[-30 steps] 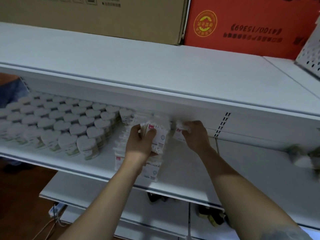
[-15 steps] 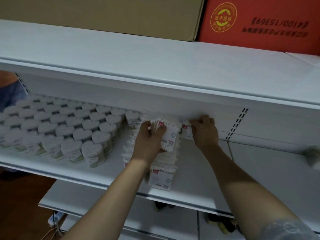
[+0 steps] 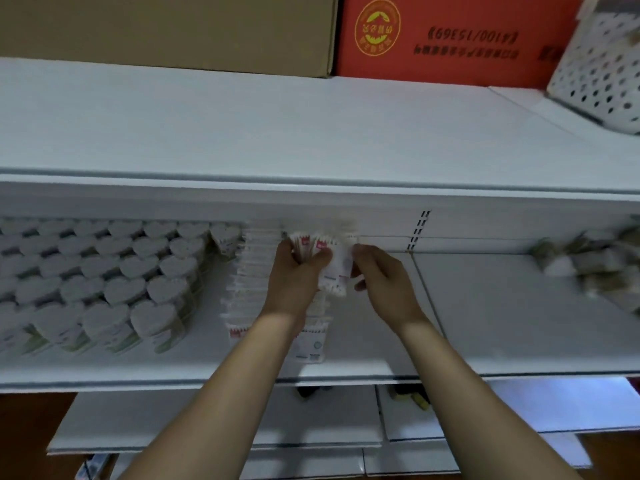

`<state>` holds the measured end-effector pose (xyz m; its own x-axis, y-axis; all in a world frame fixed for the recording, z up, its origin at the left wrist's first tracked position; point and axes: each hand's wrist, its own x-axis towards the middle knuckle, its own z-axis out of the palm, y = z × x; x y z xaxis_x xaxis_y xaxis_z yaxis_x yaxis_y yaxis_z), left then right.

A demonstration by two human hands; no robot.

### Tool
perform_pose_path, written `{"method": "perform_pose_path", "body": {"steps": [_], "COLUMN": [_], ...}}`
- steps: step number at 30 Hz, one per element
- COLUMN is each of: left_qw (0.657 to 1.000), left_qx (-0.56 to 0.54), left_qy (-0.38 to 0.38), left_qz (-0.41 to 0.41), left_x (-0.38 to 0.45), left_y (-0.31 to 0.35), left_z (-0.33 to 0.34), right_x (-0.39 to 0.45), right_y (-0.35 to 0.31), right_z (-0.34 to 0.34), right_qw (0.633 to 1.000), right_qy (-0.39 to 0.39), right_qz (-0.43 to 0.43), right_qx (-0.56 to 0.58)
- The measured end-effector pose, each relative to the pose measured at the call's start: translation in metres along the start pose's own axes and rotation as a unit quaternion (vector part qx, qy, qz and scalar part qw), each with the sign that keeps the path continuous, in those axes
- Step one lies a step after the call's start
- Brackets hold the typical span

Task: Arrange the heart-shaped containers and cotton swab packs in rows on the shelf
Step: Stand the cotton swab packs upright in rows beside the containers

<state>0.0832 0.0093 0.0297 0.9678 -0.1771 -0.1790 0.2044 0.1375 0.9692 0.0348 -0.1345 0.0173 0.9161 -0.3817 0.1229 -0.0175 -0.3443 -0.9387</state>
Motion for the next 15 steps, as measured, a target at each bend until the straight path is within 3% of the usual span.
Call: {"method": "perform_pose_path", "body": {"steps": [2, 7, 9, 15], "left_qw": [1.000, 0.999, 0.999, 0.994], "left_qx": [0.003, 0.037, 0.020, -0.005], "left_qy": [-0.002, 0.017, 0.038, 0.111], "left_qz": [0.005, 0.005, 0.008, 0.010], "left_x": [-0.003, -0.014, -0.013, -0.016], "left_y": [-0.001, 0.000, -0.001, -0.001], "left_z": [0.008, 0.027, 0.030, 0.021], "right_x": [-0.014, -0.011, -0.005, 0.031], "right_y": [0.000, 0.012, 0.024, 0.069], "right_z": [0.000, -0.023, -0.041, -0.059], "right_qw": [1.000, 0.995, 0.994, 0.983], "right_qy": [-0.005, 0.086, 0.092, 0.083], "right_qz": [0.006, 0.023, -0.008, -0.079], "right_qx": [-0.011, 0.054, 0.061, -0.145]}}
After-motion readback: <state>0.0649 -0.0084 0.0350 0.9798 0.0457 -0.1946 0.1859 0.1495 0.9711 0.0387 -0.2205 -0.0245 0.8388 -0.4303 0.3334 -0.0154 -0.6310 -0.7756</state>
